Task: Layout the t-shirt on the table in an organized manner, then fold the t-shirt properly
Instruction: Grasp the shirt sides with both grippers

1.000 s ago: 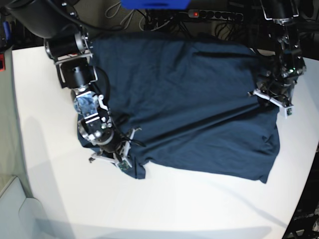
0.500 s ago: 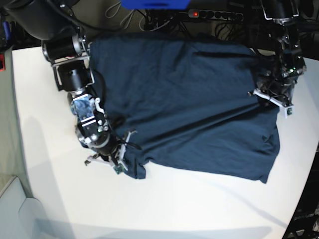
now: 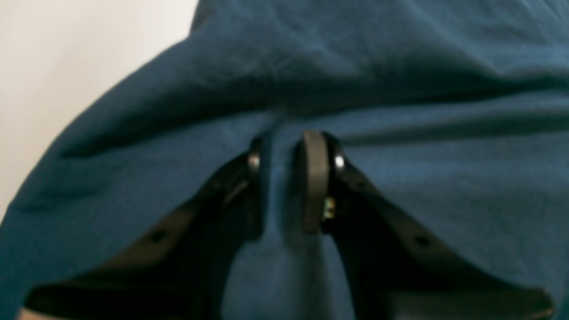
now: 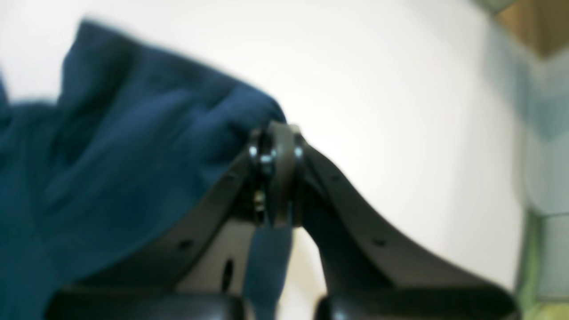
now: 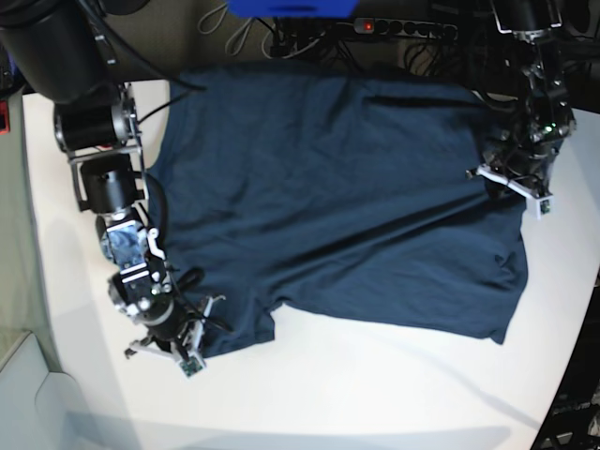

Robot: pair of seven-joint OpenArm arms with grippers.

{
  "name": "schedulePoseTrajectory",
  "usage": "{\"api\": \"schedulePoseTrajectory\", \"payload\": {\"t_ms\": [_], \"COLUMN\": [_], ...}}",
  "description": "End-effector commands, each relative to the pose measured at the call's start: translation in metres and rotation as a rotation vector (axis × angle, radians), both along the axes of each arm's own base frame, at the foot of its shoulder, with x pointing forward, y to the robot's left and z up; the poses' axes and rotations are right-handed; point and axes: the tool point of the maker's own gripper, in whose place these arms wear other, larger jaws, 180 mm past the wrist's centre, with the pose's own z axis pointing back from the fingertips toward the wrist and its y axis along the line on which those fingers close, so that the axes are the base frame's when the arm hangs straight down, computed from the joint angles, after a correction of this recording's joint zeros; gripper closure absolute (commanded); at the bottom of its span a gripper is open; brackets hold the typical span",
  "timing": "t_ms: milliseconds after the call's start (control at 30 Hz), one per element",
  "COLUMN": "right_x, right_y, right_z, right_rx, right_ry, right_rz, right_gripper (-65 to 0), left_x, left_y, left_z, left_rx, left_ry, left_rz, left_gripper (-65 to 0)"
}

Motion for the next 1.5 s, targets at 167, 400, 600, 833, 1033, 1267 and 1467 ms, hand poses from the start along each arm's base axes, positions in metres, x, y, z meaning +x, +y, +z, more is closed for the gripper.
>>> {"api": "schedulePoseTrajectory", "payload": {"t_ms": [167, 400, 600, 833, 1033, 1267, 1467], "right_x": [0.016, 0.005, -0.040, -0.096, -0.122, -0.131, -0.123], "right_y": [-0.013, -0.010, -0.023, -0.009, -0.008, -0.030, -0.077], "right_z": [0.030, 0.030, 0.038, -0.009, -0.038, -0.070, -0.090], "right_rx": [-0.013, -0.011, -0.014, -0.010, -0.012, -0.008, 0.013], "right_ry": [-0.078, -0.087, -0.086, 0.028, 0.102, 0.192, 0.237], "right_rz": [-0.011, -0.011, -0.089, -0.085, -0.088, -0.148, -0.257], "right_gripper": [-27.5, -44.3, -38.4, -22.3, 0.0, 0.0, 0.0], "left_x": [0.005, 0.026, 0.044, 0.079, 0.129, 0.165, 0.173], "left_y": [0.002, -0.006, -0.024, -0.014, 0.010, 0.011, 0.010], "left_z": [0.010, 0.054, 0.122, 0.126, 0.103, 0.076, 0.052], "left_rx": [0.016, 0.049, 0.100, 0.060, 0.040, 0.096, 0.089], "left_ry": [-0.019, -0.139, -0.319, -0.349, -0.265, -0.120, -0.021], "left_rz": [-0.008, -0.044, -0.106, -0.069, -0.024, -0.114, -0.120], "left_gripper": [-11.8, -11.9, -11.9, -12.1, -12.1, -12.1, -12.1]}}
